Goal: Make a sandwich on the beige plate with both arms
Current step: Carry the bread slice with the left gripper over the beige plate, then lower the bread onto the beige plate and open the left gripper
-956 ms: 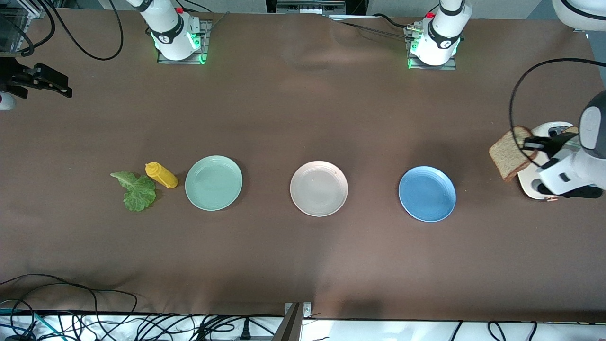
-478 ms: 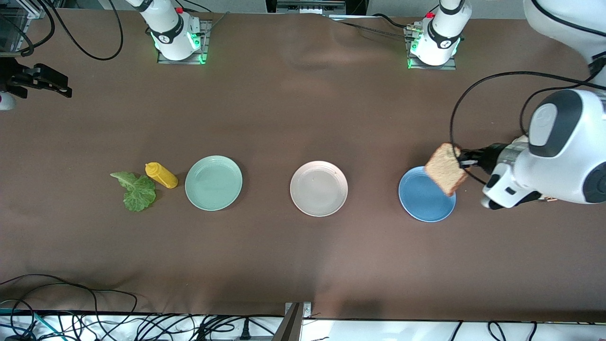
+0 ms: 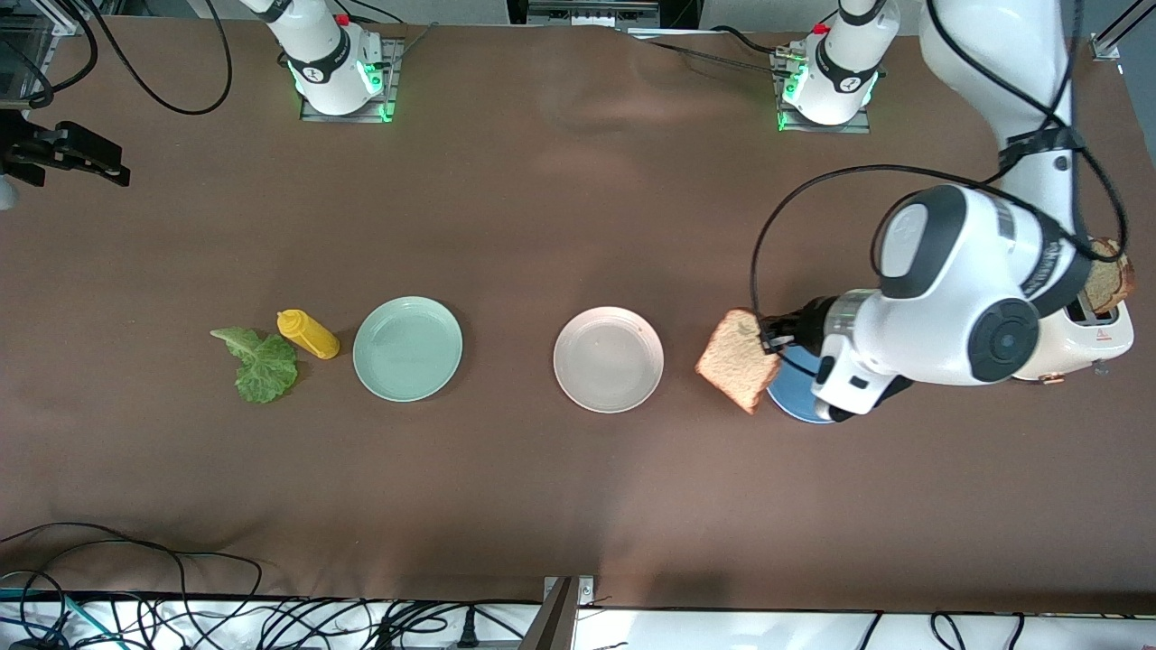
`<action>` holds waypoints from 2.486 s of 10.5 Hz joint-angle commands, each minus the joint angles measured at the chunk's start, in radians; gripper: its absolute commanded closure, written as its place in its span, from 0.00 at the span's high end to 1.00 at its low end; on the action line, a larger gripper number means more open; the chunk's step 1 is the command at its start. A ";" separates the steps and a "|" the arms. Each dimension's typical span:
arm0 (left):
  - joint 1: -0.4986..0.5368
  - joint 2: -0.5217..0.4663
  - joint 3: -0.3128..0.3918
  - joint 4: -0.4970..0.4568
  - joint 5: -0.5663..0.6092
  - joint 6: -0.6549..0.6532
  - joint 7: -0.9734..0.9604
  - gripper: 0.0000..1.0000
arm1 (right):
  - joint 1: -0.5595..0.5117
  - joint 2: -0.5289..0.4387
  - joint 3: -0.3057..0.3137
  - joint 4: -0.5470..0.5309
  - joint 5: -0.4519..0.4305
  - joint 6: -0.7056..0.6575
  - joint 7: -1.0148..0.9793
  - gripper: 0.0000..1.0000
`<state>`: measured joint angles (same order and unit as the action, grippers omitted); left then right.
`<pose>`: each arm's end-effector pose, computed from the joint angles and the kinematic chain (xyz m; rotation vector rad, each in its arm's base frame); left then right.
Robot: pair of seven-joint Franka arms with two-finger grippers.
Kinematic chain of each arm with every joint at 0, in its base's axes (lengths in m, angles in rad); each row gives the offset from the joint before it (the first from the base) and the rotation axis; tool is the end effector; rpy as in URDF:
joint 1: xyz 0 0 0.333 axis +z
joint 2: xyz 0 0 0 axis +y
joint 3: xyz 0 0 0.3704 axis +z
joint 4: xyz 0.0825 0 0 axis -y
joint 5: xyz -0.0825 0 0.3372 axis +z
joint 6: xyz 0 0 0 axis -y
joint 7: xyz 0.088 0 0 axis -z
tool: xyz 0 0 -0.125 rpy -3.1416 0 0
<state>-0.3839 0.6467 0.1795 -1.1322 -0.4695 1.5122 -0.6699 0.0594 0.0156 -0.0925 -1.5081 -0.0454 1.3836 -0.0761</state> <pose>0.6528 -0.2346 0.4582 2.7918 0.6793 -0.5618 0.4904 -0.0221 0.6645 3.0944 0.0582 -0.2207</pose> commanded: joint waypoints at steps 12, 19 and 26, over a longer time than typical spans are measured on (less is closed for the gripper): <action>-0.132 0.116 -0.041 -0.032 -0.274 0.256 -0.033 0.00 | -0.001 0.000 0.003 0.020 -0.007 -0.012 0.009 1.00; -0.141 0.155 -0.057 -0.060 -0.279 0.293 0.001 0.00 | 0.002 0.001 0.007 0.019 -0.007 -0.012 0.010 1.00; -0.151 0.186 -0.058 -0.057 -0.278 0.332 0.001 0.00 | 0.002 0.001 0.005 0.019 -0.007 -0.012 0.010 1.00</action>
<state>-0.5239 0.8306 0.1116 -1.1873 -0.7090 1.8321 -0.6942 0.0601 0.0156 -0.0903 -1.5072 -0.0454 1.3836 -0.0761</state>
